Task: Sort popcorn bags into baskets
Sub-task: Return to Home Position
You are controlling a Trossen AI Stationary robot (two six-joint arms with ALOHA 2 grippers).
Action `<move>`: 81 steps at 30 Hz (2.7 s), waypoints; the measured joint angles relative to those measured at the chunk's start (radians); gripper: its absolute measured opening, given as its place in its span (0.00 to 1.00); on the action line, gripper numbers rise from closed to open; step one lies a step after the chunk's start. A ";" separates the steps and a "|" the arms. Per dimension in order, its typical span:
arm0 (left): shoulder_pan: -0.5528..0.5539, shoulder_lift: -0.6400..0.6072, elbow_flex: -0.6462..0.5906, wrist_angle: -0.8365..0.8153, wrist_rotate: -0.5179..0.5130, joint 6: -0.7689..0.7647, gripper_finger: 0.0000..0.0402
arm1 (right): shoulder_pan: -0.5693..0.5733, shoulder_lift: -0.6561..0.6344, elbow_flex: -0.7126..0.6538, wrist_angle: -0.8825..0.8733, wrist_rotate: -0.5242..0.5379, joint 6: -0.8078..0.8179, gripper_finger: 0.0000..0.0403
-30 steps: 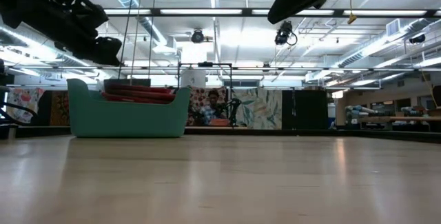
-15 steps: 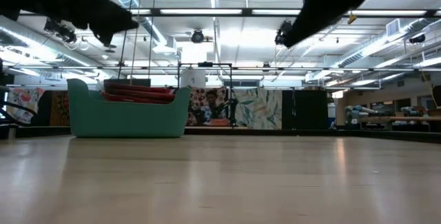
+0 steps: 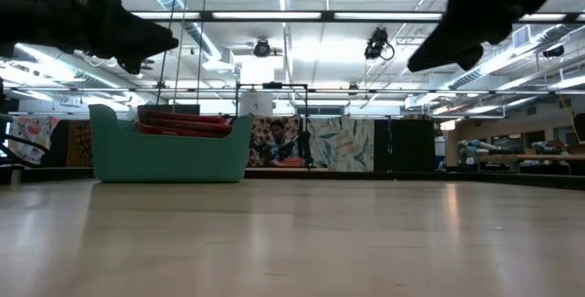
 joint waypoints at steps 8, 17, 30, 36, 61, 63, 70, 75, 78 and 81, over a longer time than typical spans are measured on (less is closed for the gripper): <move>0.000 -0.135 0.000 -0.054 -0.033 0.046 0.25 | -0.042 -0.277 -0.224 0.159 0.024 0.019 0.15; -0.003 -0.290 0.000 -0.224 -0.067 0.050 0.25 | -0.086 -0.510 -0.373 0.169 0.051 0.009 0.15; -0.003 -0.460 -0.066 -0.224 -0.059 0.156 0.25 | -0.153 -0.888 -0.562 0.179 -0.003 -0.033 0.15; -0.001 -0.510 -0.086 -0.274 -0.035 0.185 0.25 | -0.165 -1.072 -0.603 0.148 0.021 -0.118 0.15; 0.051 -0.519 -0.087 -0.289 0.167 0.081 0.05 | -0.167 -1.187 -0.639 0.232 0.069 -0.267 0.15; 0.051 -0.519 -0.087 -0.286 0.167 -0.018 0.05 | -0.167 -1.187 -0.639 0.232 0.069 -0.267 0.15; 0.051 -0.519 -0.087 -0.281 0.167 -0.167 0.05 | -0.167 -1.187 -0.639 0.232 0.069 -0.267 0.15; 0.051 -0.519 -0.087 -0.281 0.167 -0.159 0.05 | -0.167 -1.187 -0.639 0.232 0.069 -0.267 0.15; 0.051 -0.519 -0.087 -0.281 0.167 -0.158 0.05 | -0.167 -1.187 -0.639 0.232 0.068 -0.267 0.15; 0.051 -0.519 -0.087 -0.281 0.167 -0.157 0.05 | -0.167 -1.187 -0.639 0.232 0.068 -0.267 0.15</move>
